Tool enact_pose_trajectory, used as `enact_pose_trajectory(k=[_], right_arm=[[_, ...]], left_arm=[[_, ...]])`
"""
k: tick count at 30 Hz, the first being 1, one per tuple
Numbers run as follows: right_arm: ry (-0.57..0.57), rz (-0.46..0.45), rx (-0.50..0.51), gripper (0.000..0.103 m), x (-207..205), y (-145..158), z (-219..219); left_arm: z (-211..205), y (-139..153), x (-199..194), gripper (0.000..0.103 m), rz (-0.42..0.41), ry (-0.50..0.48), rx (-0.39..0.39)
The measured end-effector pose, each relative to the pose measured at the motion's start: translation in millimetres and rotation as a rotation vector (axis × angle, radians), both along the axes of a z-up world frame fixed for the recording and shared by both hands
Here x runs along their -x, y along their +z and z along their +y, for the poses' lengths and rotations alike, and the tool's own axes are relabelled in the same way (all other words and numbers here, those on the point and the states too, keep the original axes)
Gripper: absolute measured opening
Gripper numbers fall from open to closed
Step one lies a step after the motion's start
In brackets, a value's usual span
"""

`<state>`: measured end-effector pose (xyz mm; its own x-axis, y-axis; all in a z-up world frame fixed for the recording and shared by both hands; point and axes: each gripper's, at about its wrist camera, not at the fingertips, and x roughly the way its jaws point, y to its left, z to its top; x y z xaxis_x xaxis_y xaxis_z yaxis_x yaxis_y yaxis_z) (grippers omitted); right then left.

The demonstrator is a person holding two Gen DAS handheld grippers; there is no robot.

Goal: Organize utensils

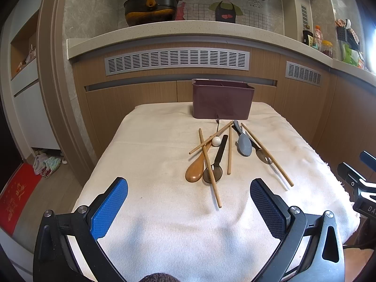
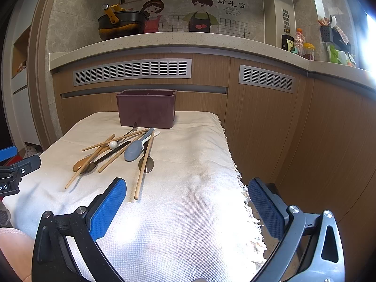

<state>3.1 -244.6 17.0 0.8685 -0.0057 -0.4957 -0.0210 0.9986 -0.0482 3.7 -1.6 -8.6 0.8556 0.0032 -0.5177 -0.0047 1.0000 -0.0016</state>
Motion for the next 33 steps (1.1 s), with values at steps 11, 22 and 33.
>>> enact_pose_trajectory(k=[11,22,33], right_arm=[[0.000,0.000,0.000,0.103,0,0,-1],[0.001,0.001,-0.001,0.103,0,1,-1],[0.000,-0.017,0.027,0.103,-13,2,2]], left_arm=[[-1,-1,-1,0.103,0.005,0.000,-0.003],[0,0,0,0.103,0.001,0.003,-0.012],[2,3,-14,0.103,0.047,-0.031,0.004]])
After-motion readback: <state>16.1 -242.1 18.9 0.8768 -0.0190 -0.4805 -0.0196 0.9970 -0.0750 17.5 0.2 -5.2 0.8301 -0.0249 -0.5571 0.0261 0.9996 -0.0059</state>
